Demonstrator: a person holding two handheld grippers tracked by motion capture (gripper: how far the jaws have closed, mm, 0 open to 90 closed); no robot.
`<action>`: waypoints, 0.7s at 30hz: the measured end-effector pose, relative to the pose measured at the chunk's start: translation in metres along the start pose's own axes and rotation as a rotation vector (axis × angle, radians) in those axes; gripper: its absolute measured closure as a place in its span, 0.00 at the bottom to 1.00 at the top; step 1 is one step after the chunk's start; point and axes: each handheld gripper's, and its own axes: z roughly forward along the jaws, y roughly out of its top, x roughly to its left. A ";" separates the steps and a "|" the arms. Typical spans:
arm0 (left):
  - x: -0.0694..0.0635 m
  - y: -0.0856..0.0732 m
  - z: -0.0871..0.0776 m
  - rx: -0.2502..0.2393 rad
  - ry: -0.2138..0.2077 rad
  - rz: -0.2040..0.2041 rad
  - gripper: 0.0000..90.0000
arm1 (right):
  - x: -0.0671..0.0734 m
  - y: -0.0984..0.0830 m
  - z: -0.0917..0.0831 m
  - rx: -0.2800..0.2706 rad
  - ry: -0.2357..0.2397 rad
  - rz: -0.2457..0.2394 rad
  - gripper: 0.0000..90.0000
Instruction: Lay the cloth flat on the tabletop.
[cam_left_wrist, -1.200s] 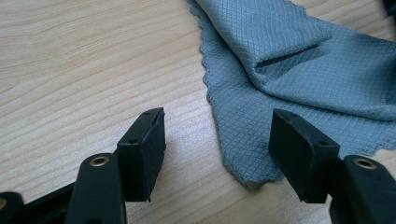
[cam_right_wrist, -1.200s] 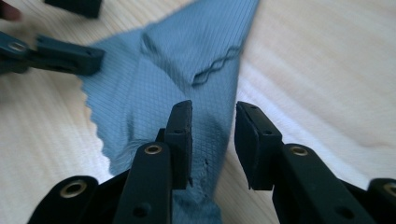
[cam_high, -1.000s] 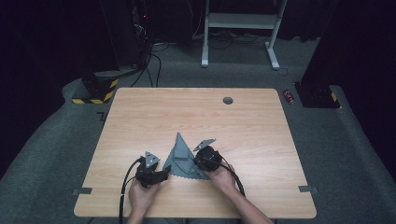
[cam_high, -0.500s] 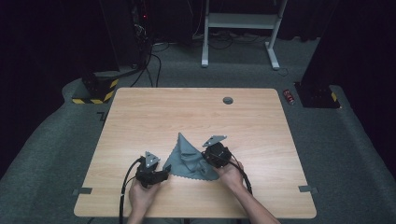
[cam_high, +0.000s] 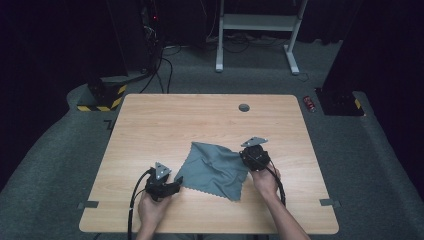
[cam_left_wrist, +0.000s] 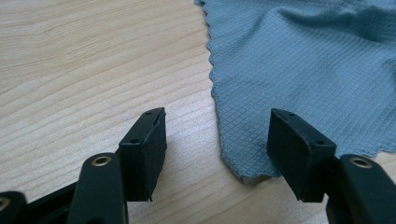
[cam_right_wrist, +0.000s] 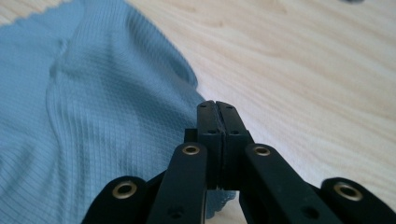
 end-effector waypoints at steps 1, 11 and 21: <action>0.000 0.000 0.000 0.000 0.000 -0.001 0.43 | 0.000 -0.002 0.001 0.015 0.012 0.002 0.98; 0.000 0.000 0.000 0.000 0.001 0.000 0.43 | 0.008 0.012 0.024 0.027 0.046 0.037 0.67; 0.000 0.000 0.000 0.001 0.001 -0.001 0.43 | 0.016 0.011 0.042 0.090 0.084 -0.014 0.98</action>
